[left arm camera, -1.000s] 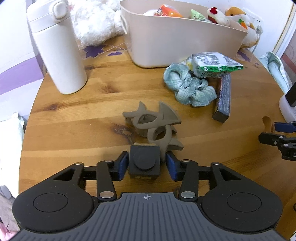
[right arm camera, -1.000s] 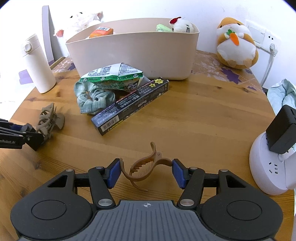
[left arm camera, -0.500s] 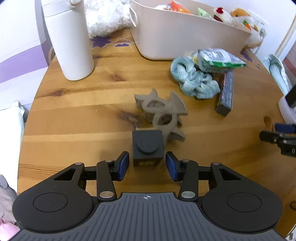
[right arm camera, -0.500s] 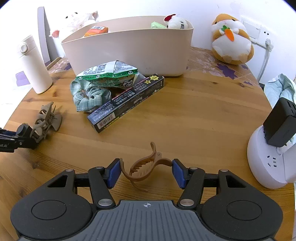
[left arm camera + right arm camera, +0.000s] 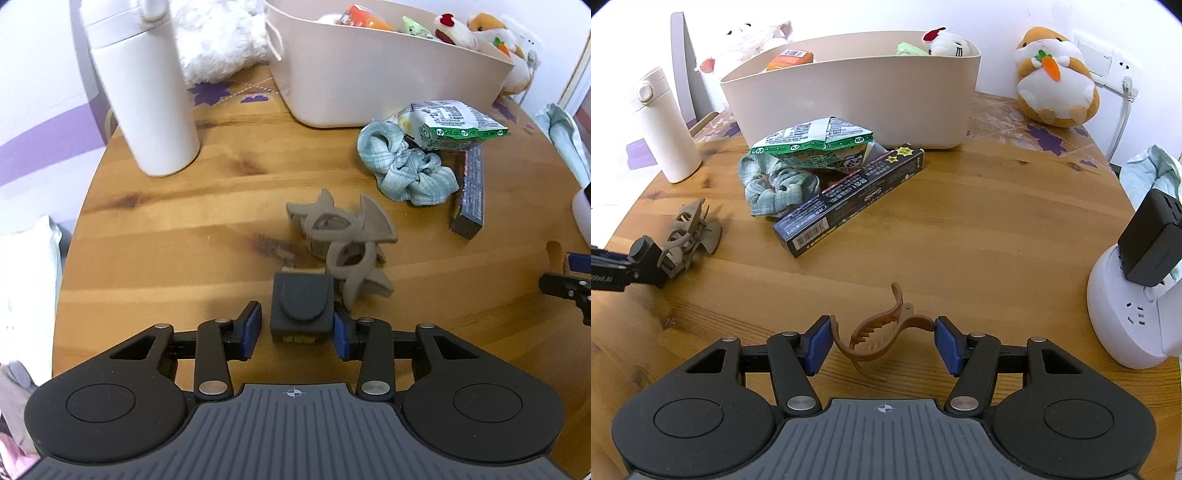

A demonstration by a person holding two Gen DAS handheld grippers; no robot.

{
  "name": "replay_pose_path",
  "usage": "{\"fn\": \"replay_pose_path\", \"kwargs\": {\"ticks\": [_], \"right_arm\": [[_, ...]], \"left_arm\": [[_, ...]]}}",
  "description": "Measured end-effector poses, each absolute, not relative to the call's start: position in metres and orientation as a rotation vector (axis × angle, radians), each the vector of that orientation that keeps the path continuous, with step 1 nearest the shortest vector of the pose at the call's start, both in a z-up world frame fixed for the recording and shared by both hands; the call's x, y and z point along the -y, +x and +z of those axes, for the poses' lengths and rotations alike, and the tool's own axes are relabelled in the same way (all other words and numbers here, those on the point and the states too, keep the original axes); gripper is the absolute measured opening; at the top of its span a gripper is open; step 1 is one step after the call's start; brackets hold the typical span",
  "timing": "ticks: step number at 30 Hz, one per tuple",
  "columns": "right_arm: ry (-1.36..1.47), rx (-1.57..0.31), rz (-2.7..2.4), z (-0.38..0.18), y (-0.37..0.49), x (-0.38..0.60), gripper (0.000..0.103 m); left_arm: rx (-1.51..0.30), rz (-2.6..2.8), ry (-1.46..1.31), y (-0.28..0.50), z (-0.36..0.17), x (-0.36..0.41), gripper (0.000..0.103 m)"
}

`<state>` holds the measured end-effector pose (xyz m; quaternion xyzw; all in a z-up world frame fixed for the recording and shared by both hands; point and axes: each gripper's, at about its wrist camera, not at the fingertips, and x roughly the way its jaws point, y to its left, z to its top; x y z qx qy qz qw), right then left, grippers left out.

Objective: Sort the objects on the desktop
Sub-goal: 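Carry black cube and brown hair clip over the basket and open both tools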

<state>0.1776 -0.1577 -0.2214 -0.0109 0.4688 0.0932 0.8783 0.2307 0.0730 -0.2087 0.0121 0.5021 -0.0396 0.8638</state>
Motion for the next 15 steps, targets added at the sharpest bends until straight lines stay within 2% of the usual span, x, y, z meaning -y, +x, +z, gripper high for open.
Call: {"fn": "replay_pose_path", "kwargs": {"ticks": [7,11,15], "right_arm": [[-0.032,-0.938,0.192,-0.214,0.183,0.154,0.057],[-0.006,-0.841,0.203,-0.184,0.203,0.159,0.057],[-0.008,-0.728,0.219,-0.149,0.239,0.163,0.057]], "left_arm": [[-0.992,-0.064,0.044,0.23,-0.201,-0.07,0.032],[-0.915,-0.02,-0.072,0.225,-0.173,-0.086,0.031],[-0.843,-0.021,-0.061,0.235,-0.142,-0.085,0.031]]}}
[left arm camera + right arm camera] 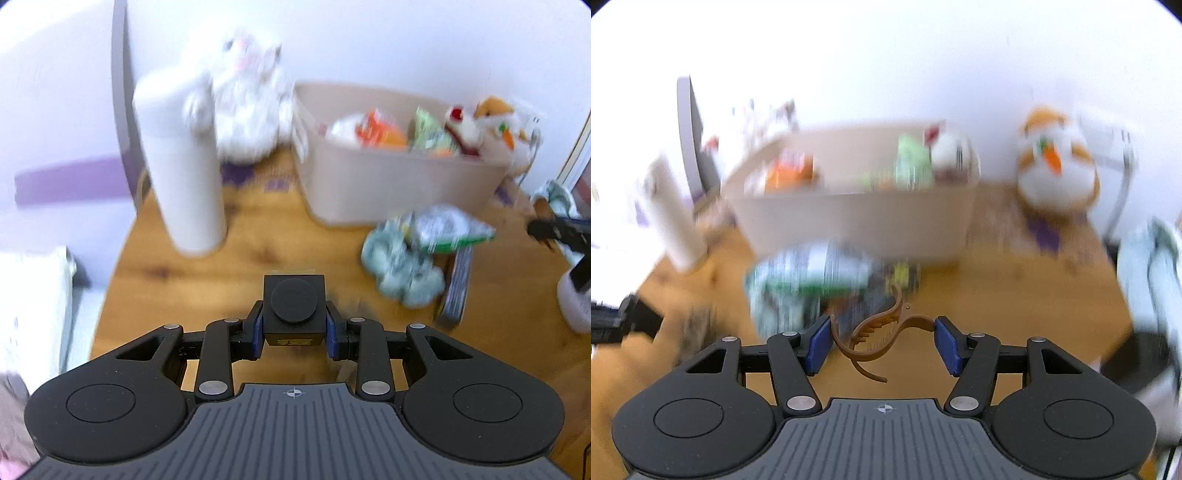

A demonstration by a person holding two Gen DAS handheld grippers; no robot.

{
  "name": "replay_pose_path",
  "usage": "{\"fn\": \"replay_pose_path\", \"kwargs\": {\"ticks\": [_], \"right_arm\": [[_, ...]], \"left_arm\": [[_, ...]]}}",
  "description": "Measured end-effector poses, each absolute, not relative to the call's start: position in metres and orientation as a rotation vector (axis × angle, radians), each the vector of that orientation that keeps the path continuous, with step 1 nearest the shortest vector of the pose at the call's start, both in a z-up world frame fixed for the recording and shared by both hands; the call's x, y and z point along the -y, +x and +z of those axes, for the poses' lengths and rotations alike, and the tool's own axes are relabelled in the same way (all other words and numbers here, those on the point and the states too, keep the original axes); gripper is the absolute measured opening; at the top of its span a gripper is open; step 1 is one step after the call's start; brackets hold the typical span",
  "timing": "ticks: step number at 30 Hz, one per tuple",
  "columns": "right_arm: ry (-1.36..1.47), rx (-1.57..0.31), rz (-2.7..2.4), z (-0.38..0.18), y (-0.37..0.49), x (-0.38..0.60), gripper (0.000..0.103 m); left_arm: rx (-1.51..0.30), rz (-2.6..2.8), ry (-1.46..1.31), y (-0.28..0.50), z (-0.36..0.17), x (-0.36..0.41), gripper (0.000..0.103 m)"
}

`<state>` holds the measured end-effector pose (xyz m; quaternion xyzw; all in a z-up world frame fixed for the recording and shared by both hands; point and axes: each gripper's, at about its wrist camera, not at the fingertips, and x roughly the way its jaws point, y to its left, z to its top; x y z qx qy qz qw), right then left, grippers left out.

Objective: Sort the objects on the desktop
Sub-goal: 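Carry black cube and brown hair clip over the basket and open both tools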

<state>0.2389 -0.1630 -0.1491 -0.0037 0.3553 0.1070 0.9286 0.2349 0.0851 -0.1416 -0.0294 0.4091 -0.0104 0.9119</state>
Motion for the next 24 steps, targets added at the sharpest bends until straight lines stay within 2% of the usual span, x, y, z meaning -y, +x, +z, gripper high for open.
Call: {"fn": "replay_pose_path", "kwargs": {"ticks": [6,10,16,24], "right_arm": [[-0.001,-0.604,0.244,-0.11,0.306,0.156,0.057],[-0.03,-0.59,0.246,-0.107,0.346,0.144,0.057],[-0.038,-0.65,0.236,-0.127,0.384,0.135,0.057],[-0.063,-0.722,0.222,-0.157,0.397,0.136,0.057]], "left_arm": [[-0.693,-0.068,-0.071,0.303,-0.08,-0.063,0.031],[-0.654,-0.076,-0.038,0.366,-0.064,-0.041,0.031],[-0.729,-0.067,-0.029,0.422,-0.087,-0.024,0.031],[-0.763,-0.058,-0.018,0.434,-0.115,-0.013,0.032]]}}
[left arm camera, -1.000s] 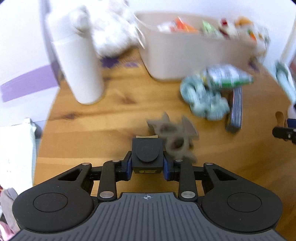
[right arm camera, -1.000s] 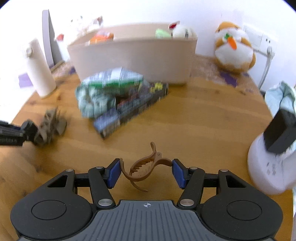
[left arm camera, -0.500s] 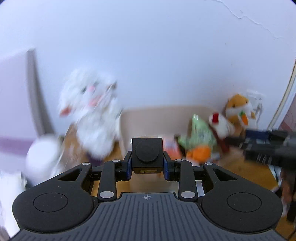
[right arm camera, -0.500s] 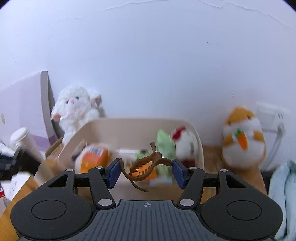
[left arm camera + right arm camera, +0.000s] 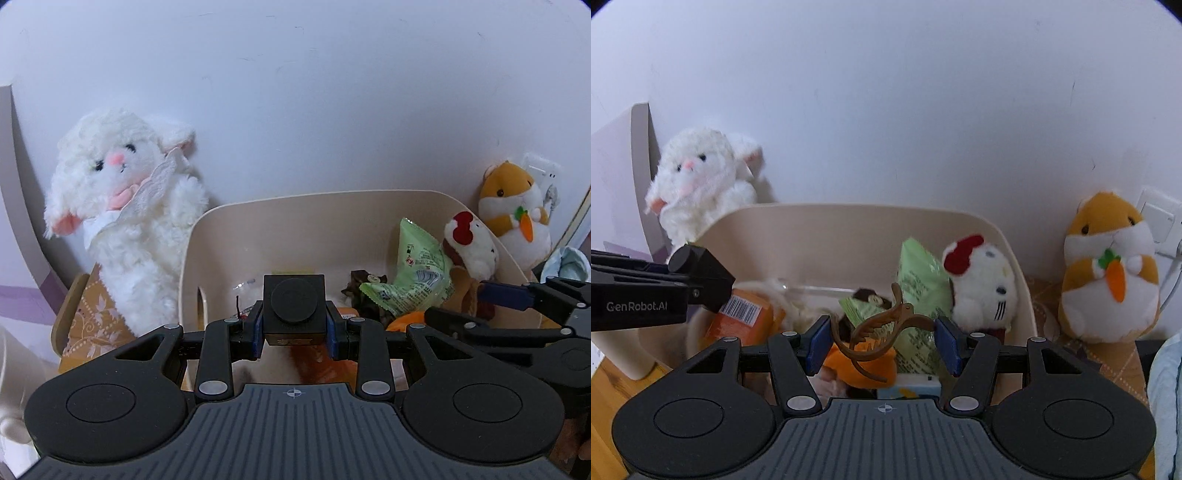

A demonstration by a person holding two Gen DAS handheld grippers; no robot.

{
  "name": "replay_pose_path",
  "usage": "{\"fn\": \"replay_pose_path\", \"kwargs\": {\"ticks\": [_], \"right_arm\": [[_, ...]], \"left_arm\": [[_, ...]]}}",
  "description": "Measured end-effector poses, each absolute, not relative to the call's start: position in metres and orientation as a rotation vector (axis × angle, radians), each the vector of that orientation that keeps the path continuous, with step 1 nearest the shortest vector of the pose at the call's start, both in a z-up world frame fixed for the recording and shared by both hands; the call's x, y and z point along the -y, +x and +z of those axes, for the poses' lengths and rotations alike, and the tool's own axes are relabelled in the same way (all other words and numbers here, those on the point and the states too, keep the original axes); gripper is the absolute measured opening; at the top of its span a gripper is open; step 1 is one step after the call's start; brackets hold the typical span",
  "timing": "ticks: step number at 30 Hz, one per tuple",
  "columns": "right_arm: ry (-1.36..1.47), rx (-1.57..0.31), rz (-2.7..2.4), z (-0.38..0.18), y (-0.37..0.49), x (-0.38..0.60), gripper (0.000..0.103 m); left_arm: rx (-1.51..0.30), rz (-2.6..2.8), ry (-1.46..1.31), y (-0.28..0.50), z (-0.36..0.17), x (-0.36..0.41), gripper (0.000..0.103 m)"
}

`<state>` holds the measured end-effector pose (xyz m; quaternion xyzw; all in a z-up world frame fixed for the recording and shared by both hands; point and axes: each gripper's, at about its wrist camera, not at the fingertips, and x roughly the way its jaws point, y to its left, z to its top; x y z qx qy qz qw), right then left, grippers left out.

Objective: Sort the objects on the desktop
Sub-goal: 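Carry black cube and brown hair clip over the basket and open both tools, then move both open tools back out of the basket over the table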

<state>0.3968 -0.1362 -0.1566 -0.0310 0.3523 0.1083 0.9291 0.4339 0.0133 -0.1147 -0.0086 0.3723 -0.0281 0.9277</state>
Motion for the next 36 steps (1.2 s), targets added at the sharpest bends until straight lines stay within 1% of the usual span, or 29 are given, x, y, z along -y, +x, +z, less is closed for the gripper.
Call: {"fn": "replay_pose_path", "kwargs": {"ticks": [4,5,6,7,8,9,10,11,12,13,14,15,16,19,23,26,29,32,36], "right_arm": [[-0.089,-0.75,0.218,-0.164,0.401,0.135,0.057],[-0.095,-0.754,0.217,-0.164,0.401,0.134,0.057],[-0.11,-0.758,0.211,-0.165,0.401,0.134,0.058],[-0.129,-0.763,0.202,-0.166,0.402,0.132,0.064],[-0.144,-0.766,0.188,-0.166,0.402,0.131,0.065],[-0.146,-0.765,0.183,-0.165,0.402,0.132,0.069],[-0.14,-0.756,0.171,-0.163,0.4,0.133,0.077],[-0.129,-0.74,0.155,-0.159,0.397,0.135,0.08],[-0.121,-0.728,0.142,-0.156,0.394,0.137,0.084],[-0.107,-0.713,0.132,-0.15,0.389,0.138,0.086],[-0.092,-0.698,0.126,-0.143,0.381,0.139,0.089],[-0.084,-0.687,0.122,-0.138,0.374,0.139,0.1],[-0.083,-0.671,0.115,-0.133,0.36,0.138,0.103],[-0.125,-0.673,0.084,-0.132,0.312,0.125,0.103],[-0.168,-0.617,0.094,-0.154,0.223,0.107,0.103],[-0.116,-0.631,0.144,-0.183,0.18,0.099,0.103],[-0.073,-0.698,0.174,-0.212,0.165,0.094,0.103],[-0.035,-0.719,0.169,-0.23,0.157,0.093,0.103],[-0.056,-0.73,0.165,-0.25,0.153,0.088,0.103]], "left_arm": [[-0.772,-0.083,-0.033,0.438,-0.117,-0.008,0.033],[-0.771,-0.087,-0.029,0.438,-0.117,-0.007,0.044],[-0.776,-0.091,-0.017,0.437,-0.116,-0.004,0.064],[-0.774,-0.088,-0.008,0.435,-0.115,-0.004,0.071],[-0.756,-0.085,-0.001,0.43,-0.112,-0.003,0.075],[-0.728,-0.085,0.003,0.423,-0.108,-0.004,0.075],[-0.705,-0.084,0.004,0.415,-0.103,-0.006,0.075],[-0.69,-0.085,0.003,0.408,-0.098,-0.007,0.075],[-0.674,-0.084,0.0,0.397,-0.092,-0.01,0.076],[-0.656,-0.08,-0.005,0.383,-0.086,-0.014,0.078],[-0.641,-0.065,-0.011,0.365,-0.083,-0.02,0.084],[-0.636,-0.046,-0.02,0.349,-0.082,-0.025,0.087],[-0.635,-0.021,-0.034,0.329,-0.084,-0.033,0.087],[-0.616,0.043,-0.047,0.264,-0.107,-0.058,0.088],[-0.709,0.027,-0.1,0.207,-0.157,-0.086,0.088],[-0.758,0.05,-0.095,0.191,-0.189,-0.093,0.088],[-0.775,0.018,-0.146,0.184,-0.212,-0.1,0.088],[-0.799,-0.015,-0.134,0.185,-0.231,-0.099,0.087],[-0.727,-0.039,-0.001,0.177,-0.244,-0.086,0.089]]}}
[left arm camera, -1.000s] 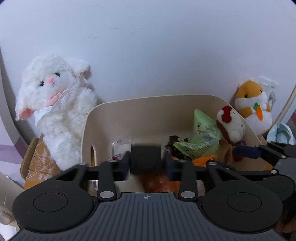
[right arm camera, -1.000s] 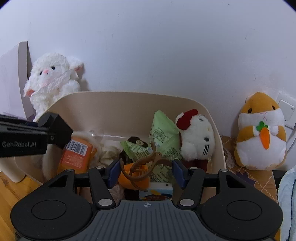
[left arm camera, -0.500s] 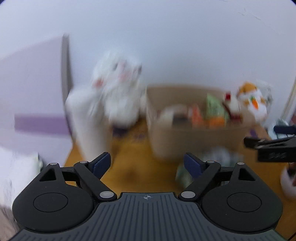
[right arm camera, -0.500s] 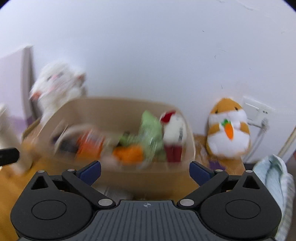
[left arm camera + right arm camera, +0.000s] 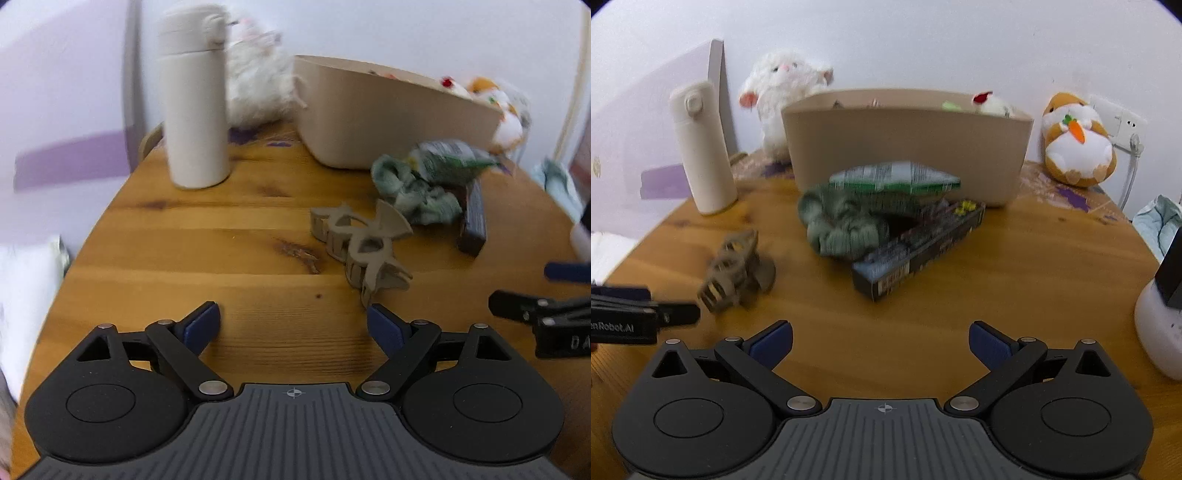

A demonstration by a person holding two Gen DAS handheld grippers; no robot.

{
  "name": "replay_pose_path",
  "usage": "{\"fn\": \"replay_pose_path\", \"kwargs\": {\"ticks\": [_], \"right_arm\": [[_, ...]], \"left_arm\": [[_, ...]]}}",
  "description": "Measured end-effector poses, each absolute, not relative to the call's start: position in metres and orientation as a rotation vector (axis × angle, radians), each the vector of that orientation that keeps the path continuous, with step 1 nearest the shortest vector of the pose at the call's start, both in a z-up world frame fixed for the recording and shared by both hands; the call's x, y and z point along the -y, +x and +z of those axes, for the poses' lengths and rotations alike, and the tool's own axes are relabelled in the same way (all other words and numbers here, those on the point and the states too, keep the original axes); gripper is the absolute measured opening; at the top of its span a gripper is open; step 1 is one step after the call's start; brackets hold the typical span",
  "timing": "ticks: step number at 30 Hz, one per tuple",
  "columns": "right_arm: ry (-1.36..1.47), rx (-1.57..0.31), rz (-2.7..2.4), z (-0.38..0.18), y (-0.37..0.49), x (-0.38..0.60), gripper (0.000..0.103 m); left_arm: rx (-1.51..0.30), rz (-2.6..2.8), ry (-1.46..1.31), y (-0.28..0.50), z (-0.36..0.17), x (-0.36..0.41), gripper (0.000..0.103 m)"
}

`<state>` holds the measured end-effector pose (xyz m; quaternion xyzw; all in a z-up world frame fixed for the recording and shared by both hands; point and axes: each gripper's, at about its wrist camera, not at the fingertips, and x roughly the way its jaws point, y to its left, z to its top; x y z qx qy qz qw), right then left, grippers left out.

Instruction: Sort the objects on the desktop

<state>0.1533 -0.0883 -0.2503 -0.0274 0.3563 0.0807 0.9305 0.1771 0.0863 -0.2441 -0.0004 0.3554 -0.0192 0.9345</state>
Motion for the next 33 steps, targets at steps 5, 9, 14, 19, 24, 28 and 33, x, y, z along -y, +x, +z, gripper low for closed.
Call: {"fn": "replay_pose_path", "kwargs": {"ticks": [5,9,14,19,24,28,33], "right_arm": [[-0.076,-0.716,0.102,-0.264,0.149,0.082,0.103],[-0.092,-0.698,0.033,-0.265,0.153,0.074,0.103],[-0.001,-0.724,0.034,-0.266,0.161,0.084,0.103],[-0.008,-0.723,0.033,-0.266,0.161,0.084,0.103],[-0.007,-0.722,0.032,-0.266,0.16,0.084,0.103],[-0.007,-0.722,0.032,-0.266,0.161,0.084,0.103],[-0.008,-0.722,0.033,-0.266,0.161,0.084,0.103]], "left_arm": [[-0.665,-0.033,0.016,0.166,-0.251,-0.091,0.096],[-0.68,-0.028,0.015,0.16,-0.252,-0.097,0.103],[-0.679,-0.025,0.016,0.158,-0.252,-0.098,0.103],[-0.679,-0.025,0.016,0.158,-0.253,-0.098,0.103],[-0.679,-0.025,0.016,0.158,-0.253,-0.098,0.103],[-0.679,-0.024,0.016,0.158,-0.253,-0.097,0.103],[-0.679,-0.024,0.016,0.158,-0.253,-0.097,0.103]]}}
